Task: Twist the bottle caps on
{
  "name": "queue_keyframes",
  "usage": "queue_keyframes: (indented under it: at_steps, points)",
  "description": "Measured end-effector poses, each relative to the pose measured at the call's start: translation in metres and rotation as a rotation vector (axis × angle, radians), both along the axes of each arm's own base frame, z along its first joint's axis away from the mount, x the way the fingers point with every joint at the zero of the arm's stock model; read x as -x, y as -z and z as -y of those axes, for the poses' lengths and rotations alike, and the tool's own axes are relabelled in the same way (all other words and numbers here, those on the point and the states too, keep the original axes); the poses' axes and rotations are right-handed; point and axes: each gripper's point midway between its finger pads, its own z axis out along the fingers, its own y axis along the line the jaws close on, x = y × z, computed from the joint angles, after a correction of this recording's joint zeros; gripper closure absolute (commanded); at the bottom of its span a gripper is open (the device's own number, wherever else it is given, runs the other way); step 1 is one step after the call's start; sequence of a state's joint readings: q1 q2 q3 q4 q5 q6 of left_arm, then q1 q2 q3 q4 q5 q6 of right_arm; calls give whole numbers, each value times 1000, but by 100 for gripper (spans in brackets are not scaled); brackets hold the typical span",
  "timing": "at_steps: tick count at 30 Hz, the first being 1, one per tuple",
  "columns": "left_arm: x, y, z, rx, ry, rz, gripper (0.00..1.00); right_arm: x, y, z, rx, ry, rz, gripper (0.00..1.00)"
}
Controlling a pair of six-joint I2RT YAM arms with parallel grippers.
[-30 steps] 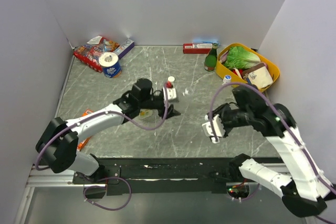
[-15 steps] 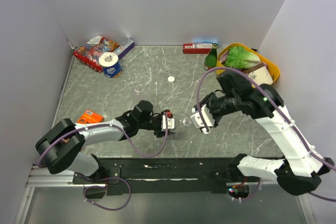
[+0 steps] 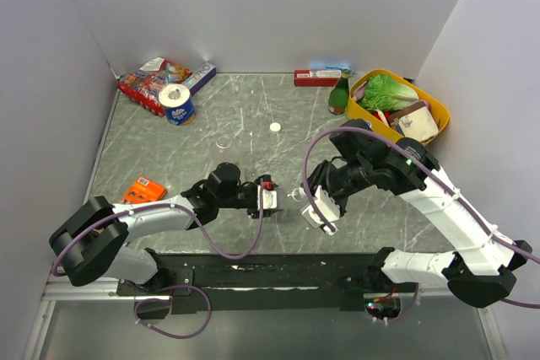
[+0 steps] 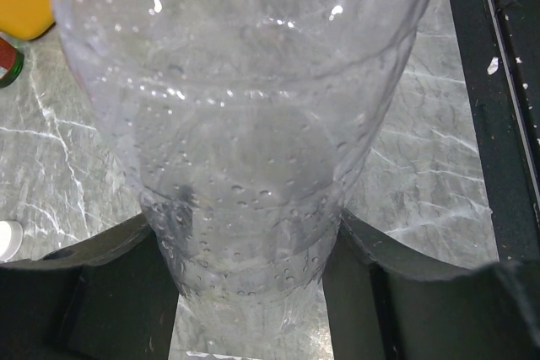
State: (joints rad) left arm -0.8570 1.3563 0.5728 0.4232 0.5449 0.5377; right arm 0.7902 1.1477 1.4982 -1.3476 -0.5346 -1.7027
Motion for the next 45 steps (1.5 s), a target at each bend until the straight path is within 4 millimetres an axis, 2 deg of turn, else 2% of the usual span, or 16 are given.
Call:
queue_keyframes:
  at_steps: [9,23,35,45]
  points:
    - [0,0,0,6,-2,6,99,4,13,-1,39,-38,5,90]
    - [1,14,-7,-32,-23,-23,99,17,39,5,115,-20,-16,91]
    - [3,15,-8,-28,-39,-71,99,0,30,-4,65,67,24,91]
    - [3,15,-8,-26,-39,-73,99,-3,29,-6,59,83,27,91]
